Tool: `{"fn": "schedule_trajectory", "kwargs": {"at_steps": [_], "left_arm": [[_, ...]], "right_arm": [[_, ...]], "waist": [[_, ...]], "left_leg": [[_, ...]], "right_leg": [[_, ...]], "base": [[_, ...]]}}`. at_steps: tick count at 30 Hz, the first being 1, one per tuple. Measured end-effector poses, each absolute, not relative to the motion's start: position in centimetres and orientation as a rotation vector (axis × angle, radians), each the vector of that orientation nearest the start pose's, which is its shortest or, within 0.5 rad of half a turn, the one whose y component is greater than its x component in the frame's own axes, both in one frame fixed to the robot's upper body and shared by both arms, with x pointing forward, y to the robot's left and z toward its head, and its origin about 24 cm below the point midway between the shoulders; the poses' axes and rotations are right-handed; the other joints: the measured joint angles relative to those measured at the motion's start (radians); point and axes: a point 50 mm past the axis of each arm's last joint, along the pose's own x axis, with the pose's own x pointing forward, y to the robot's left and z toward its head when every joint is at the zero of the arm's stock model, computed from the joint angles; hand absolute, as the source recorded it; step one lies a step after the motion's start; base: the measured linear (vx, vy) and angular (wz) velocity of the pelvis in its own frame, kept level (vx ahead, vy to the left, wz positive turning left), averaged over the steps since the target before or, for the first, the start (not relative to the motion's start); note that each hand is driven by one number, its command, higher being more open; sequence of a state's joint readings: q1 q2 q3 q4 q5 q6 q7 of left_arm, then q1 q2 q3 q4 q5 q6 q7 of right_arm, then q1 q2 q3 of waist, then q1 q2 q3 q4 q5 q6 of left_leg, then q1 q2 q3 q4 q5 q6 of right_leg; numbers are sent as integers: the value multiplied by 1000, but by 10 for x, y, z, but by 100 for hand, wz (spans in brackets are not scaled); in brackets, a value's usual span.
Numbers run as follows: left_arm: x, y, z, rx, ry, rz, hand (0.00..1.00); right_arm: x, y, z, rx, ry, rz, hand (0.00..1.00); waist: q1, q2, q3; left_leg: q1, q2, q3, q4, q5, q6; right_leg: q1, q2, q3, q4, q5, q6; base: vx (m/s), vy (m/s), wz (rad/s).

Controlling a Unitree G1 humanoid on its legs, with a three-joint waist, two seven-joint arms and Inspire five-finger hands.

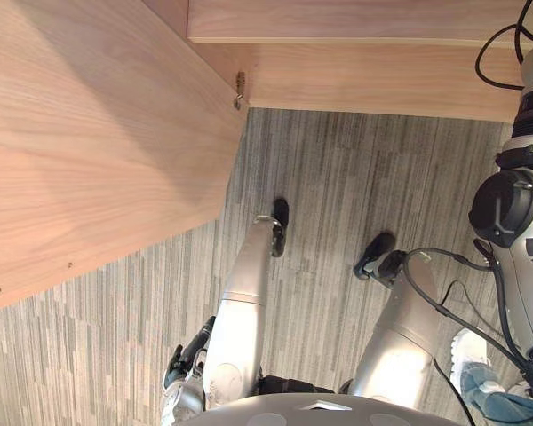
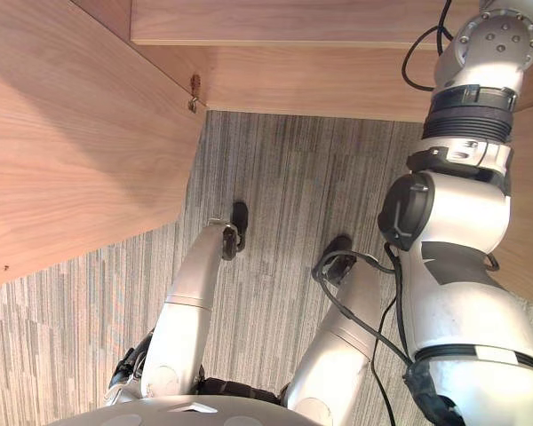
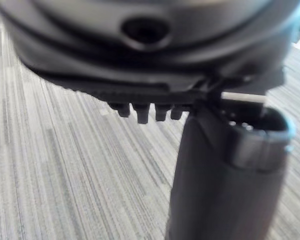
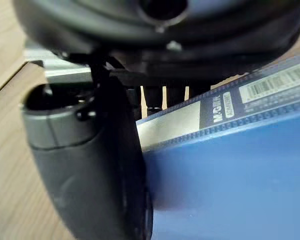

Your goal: Walk over to the cabinet, pick up the folder, carry it to the office cabinet, place the folder inside the office cabinet, then close the office cabinet door

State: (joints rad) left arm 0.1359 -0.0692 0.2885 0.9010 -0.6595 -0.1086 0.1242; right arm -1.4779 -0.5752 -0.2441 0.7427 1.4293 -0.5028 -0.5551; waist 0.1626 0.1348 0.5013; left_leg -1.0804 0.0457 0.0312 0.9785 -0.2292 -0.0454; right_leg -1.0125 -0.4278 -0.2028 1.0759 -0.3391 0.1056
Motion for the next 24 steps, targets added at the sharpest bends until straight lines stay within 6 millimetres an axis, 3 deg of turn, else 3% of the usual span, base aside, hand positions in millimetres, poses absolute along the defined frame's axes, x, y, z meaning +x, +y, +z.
{"fn": "schedule_trajectory", "kwargs": {"at_steps": [10, 24], "left_arm": [[96, 183, -154, -706, 860, 776, 100], [96, 189, -154, -731, 845, 818, 100]], "right_arm": [[337, -260, 437, 1402, -884, -193, 100], [352, -263, 419, 1464, -812, -240, 100]], "waist": [[-1, 0, 0], [-1, 1, -1]], "left_leg": [[-19, 7, -6, 5, 6, -2], [26, -6, -26, -63, 43, -18]], "right_leg": [[-14, 11, 0, 3, 1, -2], [37, 6, -33, -32, 3, -5]], "base": [[-9, 26, 0], [-15, 35, 5]]}}
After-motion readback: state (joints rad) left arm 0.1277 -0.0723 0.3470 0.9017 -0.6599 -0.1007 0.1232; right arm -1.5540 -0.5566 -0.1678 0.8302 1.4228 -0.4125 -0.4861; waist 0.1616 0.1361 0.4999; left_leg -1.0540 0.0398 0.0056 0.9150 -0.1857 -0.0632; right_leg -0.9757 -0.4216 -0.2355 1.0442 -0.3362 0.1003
